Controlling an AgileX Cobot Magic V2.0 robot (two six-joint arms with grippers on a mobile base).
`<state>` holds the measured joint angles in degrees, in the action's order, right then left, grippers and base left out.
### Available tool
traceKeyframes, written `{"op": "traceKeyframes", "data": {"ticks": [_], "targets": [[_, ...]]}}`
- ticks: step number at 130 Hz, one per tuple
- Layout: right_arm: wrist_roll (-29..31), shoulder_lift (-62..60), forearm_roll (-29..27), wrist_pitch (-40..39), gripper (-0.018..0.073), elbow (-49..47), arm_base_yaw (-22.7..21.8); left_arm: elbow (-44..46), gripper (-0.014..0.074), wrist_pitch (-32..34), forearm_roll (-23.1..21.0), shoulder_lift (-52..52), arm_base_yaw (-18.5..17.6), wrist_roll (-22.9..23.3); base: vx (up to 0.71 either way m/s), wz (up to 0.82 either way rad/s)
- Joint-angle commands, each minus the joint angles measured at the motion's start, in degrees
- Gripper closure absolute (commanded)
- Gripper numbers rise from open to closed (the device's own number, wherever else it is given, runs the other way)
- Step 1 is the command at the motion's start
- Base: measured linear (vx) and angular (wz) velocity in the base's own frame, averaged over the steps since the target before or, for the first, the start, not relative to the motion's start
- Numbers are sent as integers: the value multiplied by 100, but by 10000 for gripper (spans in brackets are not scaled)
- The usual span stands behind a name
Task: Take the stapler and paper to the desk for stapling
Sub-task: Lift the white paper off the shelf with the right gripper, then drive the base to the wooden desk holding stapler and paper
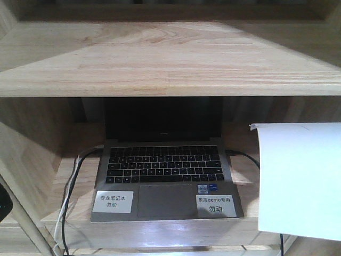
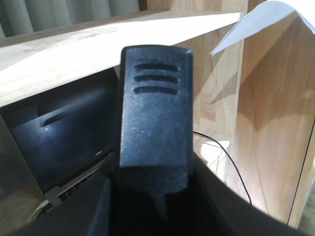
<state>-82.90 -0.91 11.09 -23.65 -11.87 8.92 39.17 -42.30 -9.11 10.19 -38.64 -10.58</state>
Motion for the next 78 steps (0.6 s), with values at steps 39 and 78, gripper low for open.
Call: {"op": "traceKeyframes", "data": {"ticks": [39, 78], "targets": [[31, -20, 43, -284, 566, -164, -40, 146, 603, 663, -98, 78, -20, -9, 0, 0], [31, -20, 43, -285, 566, -164, -40, 146, 603, 663, -98, 78, -20, -9, -1, 3]]}}
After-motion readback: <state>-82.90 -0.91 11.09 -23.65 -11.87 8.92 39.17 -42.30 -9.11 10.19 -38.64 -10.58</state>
